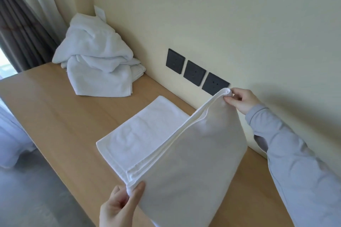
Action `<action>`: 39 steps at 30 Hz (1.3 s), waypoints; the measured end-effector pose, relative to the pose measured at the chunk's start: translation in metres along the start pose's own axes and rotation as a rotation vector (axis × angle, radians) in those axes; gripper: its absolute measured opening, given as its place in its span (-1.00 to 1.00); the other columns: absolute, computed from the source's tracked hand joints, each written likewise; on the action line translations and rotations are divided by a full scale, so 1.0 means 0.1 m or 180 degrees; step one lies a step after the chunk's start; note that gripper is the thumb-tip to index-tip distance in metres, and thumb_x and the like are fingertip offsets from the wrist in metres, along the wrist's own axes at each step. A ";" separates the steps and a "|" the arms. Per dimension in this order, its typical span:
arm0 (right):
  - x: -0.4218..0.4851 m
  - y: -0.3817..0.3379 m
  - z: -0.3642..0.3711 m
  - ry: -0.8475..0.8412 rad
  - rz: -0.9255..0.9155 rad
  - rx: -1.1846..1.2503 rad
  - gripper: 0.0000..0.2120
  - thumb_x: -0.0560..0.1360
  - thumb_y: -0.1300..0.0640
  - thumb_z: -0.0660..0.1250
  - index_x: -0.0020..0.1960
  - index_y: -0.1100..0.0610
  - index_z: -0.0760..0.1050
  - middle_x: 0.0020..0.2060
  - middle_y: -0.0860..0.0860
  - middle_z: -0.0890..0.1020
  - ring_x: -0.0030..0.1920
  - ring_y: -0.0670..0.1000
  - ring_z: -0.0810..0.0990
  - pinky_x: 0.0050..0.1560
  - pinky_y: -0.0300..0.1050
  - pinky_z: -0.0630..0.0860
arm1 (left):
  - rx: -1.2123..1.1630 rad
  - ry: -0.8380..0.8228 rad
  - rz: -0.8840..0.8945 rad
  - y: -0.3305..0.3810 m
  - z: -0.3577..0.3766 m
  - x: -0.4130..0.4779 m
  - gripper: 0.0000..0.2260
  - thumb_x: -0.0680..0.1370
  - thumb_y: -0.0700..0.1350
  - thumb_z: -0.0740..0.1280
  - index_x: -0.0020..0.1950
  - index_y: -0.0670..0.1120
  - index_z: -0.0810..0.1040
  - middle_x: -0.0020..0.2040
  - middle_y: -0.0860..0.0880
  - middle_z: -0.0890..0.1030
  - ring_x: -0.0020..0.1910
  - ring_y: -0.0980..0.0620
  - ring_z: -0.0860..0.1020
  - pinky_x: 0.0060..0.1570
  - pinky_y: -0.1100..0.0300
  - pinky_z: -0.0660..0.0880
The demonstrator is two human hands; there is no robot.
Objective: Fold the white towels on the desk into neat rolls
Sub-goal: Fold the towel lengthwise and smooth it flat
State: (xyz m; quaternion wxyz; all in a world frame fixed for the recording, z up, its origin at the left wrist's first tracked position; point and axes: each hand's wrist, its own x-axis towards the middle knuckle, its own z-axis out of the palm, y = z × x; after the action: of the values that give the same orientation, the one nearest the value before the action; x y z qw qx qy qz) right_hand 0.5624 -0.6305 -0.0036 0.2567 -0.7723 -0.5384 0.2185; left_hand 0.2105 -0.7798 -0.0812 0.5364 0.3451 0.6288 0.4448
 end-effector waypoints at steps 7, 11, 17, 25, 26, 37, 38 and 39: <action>0.66 -0.55 0.78 0.0010 -0.0274 0.0141 -0.84 0.55 0.13 0.24 -0.18 0.16 0.41 -0.27 0.02 0.48 -0.19 0.03 0.44 -0.14 -0.14 0.35 | -0.0483 0.0088 0.0042 0.00 -0.33 0.86 -0.88 0.41 -0.14 0.46 -0.34 -0.07 0.70 -0.12 0.05 0.61 -0.16 0.28 0.55 -0.15 0.57 0.41; 1.05 -0.70 1.47 -0.0006 0.0102 0.0200 -0.74 0.56 0.09 0.19 -0.28 0.11 0.27 -0.35 -0.01 0.40 -0.25 0.04 0.39 -0.25 -0.14 0.30 | -0.0644 0.0338 -0.0180 -0.18 -0.38 1.49 -0.84 0.45 -0.12 0.43 -0.32 -0.04 0.70 -0.16 0.13 0.66 -0.16 0.27 0.59 -0.05 0.31 0.41; 1.49 -0.57 2.34 -0.0275 0.0523 -0.0403 -0.81 0.59 0.04 0.12 -0.05 0.17 0.34 -0.17 0.09 0.45 -0.15 0.13 0.45 -0.11 -0.07 0.41 | -0.0114 0.0631 -0.0404 -0.65 -0.40 2.22 -0.69 0.51 -0.07 0.37 -0.42 -0.14 0.56 -0.56 0.11 0.47 -0.39 -0.01 0.41 -0.42 0.35 0.43; 1.66 -0.30 2.86 -0.0027 0.0131 -0.1440 -0.80 0.58 0.06 0.13 0.11 0.16 0.39 0.05 0.08 0.55 0.06 0.14 0.52 -0.07 -0.07 0.39 | 0.0594 0.1023 -0.0249 -0.80 -0.34 2.37 -0.78 0.47 0.00 0.41 -0.16 -0.14 0.50 -0.21 -0.06 0.54 -0.30 -0.09 0.49 -0.36 0.22 0.33; 1.64 -0.28 2.89 0.0119 -0.0050 -0.1644 -0.77 0.58 0.09 0.15 0.19 0.14 0.38 0.10 0.08 0.53 0.10 0.13 0.49 -0.02 -0.04 0.40 | 0.0611 0.1112 -0.0054 -0.77 -0.32 2.35 -0.77 0.47 -0.08 0.42 0.06 -0.11 0.50 -0.02 -0.09 0.54 -0.25 -0.12 0.51 -0.33 0.26 0.39; 1.60 -0.19 2.77 -0.0451 -0.2468 -0.2290 -0.82 0.52 0.13 0.23 0.07 0.12 0.53 0.04 -0.02 0.55 0.23 0.05 0.43 0.24 -0.03 0.16 | 0.2743 0.0450 0.1159 -0.64 -0.16 2.66 -0.36 0.30 0.39 0.10 -0.14 -0.16 0.57 -0.14 -0.10 0.50 -0.07 -0.21 0.45 -0.08 -0.03 0.31; 1.64 -0.21 2.76 -0.0549 -0.2428 -0.2402 -0.82 0.54 0.09 0.21 0.07 0.11 0.51 0.05 -0.03 0.54 0.24 0.04 0.40 0.25 -0.04 0.15 | 0.2732 0.0396 0.1143 -0.63 -0.17 2.69 -0.27 0.29 0.47 0.06 -0.17 -0.19 0.54 -0.17 -0.12 0.49 -0.11 -0.21 0.44 -0.11 -0.04 0.33; 1.68 -0.25 2.76 -0.0642 -0.2406 -0.2501 -0.81 0.55 0.05 0.19 0.07 0.10 0.49 0.05 -0.05 0.52 0.25 0.02 0.37 0.26 -0.05 0.14 | 0.2718 0.0310 0.1159 -0.64 -0.20 2.71 -0.19 0.30 0.54 -0.02 -0.21 -0.22 0.52 -0.20 -0.13 0.48 -0.16 -0.20 0.43 -0.14 -0.04 0.36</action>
State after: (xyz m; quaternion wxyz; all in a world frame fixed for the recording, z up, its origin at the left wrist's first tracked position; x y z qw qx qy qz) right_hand 0.4296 -0.4207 -0.2117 -0.0430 -0.5383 -0.8410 -0.0333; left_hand 0.1434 -0.5598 -0.2399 0.2295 0.6184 0.7092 0.2488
